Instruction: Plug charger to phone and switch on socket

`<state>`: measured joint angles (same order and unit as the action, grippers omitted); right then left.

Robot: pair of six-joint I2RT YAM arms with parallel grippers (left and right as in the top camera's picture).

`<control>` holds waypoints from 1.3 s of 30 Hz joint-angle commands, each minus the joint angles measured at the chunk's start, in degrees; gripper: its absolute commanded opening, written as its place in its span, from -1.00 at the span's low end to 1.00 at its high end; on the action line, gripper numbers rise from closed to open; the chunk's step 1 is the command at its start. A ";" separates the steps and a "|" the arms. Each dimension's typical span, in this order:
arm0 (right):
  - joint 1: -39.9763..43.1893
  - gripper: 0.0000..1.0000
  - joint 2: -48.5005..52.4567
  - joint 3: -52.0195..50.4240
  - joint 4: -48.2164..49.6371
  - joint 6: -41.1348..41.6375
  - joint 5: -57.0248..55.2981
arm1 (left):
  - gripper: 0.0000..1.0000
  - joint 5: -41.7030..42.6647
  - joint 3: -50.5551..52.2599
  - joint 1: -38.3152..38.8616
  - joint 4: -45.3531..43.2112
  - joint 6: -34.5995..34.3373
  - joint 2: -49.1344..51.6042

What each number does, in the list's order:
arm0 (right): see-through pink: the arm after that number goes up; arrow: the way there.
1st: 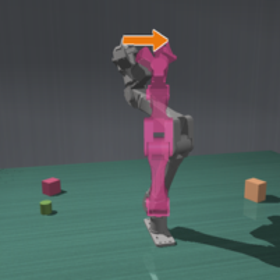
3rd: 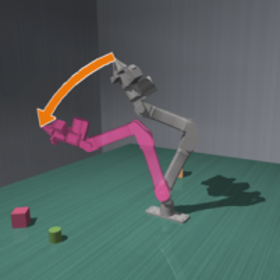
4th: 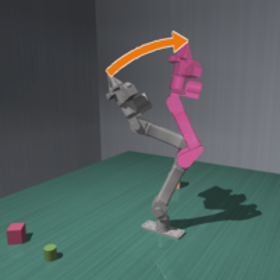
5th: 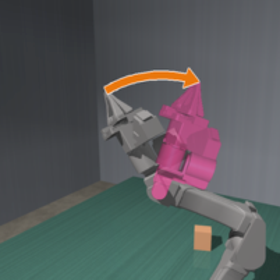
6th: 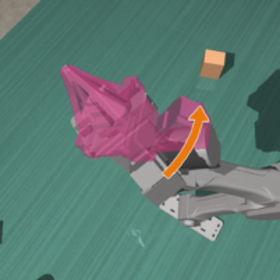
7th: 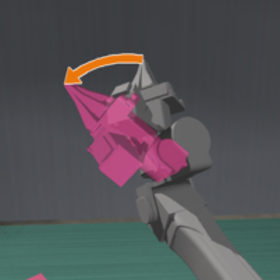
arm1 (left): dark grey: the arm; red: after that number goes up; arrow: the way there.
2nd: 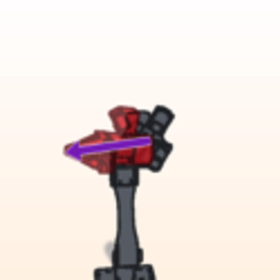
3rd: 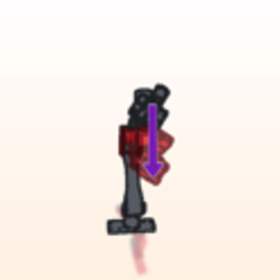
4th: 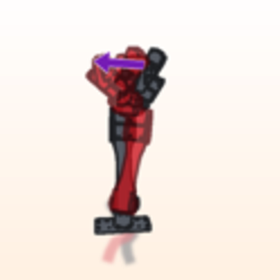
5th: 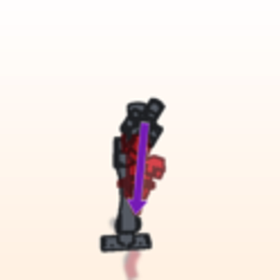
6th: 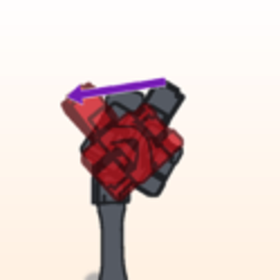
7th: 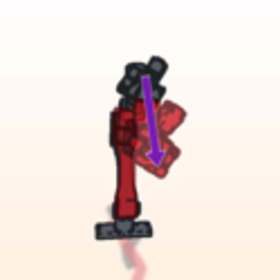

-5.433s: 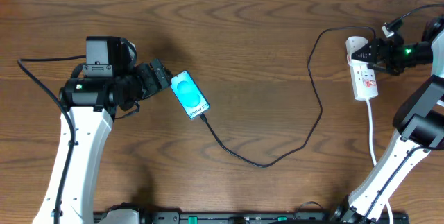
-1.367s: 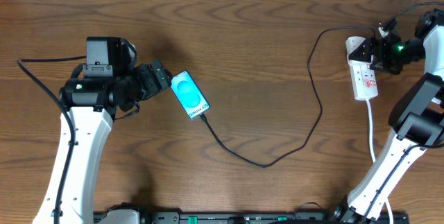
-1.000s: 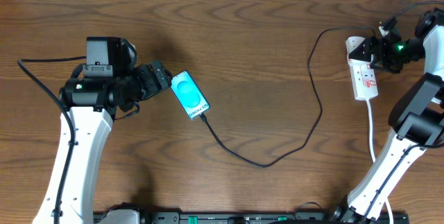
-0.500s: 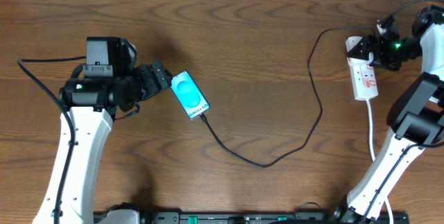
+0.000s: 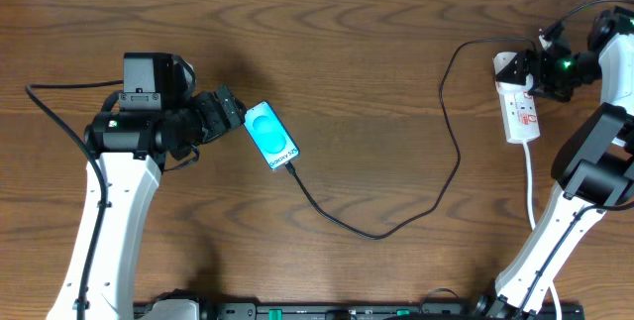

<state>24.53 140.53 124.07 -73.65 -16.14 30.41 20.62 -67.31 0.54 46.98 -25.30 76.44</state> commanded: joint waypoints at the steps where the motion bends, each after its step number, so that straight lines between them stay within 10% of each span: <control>1: -2.36 0.99 1.27 -0.87 -0.81 1.97 1.99 | 0.89 -0.79 -0.50 -0.24 0.35 0.13 0.17; 39: 1.22 0.98 1.29 -1.95 -0.90 2.82 8.94 | 0.89 -0.79 -0.50 -0.24 0.35 0.13 0.17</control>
<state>25.52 140.51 123.68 -72.84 -14.48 35.68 20.62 -67.31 0.54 47.13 -25.30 76.44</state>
